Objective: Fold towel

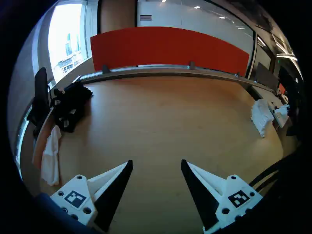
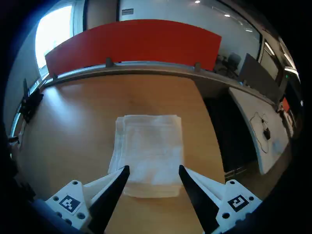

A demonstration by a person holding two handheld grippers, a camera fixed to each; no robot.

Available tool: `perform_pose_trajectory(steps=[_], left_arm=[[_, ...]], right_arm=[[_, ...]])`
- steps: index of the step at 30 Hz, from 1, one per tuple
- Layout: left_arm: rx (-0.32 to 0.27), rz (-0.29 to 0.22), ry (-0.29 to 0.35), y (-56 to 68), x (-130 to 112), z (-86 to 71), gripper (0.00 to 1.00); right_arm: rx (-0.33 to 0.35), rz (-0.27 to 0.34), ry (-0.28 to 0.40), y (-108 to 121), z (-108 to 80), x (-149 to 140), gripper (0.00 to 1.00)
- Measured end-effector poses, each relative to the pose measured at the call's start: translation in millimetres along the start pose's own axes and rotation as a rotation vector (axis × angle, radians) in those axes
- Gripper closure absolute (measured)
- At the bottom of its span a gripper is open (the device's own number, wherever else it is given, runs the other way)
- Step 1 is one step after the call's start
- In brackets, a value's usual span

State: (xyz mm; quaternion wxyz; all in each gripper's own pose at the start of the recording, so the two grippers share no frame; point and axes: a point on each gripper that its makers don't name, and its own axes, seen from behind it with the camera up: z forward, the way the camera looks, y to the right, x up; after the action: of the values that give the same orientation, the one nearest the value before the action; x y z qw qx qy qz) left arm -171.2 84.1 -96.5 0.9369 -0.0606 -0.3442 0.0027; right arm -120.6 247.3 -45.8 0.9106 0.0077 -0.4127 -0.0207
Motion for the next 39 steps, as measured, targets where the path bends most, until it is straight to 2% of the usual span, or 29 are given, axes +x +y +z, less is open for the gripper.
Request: perform_pose_trajectory(steps=[5, 15, 27, 39], left_arm=[[0.012, -0.015, 0.038, -5.9, 13.9, -2.8, 0.09], [0.025, -0.044, 0.137, -14.5, 48.9, -9.7, 0.08], [0.026, -0.081, 0.225, -19.4, 76.9, -14.7, 0.08], [0.079, -0.108, 0.418, -42.7, 131.7, -32.5, 0.08]], right_arm=[[-0.021, 0.028, 0.073, -6.0, -3.5, 14.6, 0.02], [-0.072, 0.073, 0.262, -19.1, -17.3, 38.1, 0.02], [-0.094, 0.079, 0.434, -33.7, -36.5, 64.9, 0.03], [-0.141, 0.079, 0.642, -44.3, -73.4, 105.3, 0.03]])
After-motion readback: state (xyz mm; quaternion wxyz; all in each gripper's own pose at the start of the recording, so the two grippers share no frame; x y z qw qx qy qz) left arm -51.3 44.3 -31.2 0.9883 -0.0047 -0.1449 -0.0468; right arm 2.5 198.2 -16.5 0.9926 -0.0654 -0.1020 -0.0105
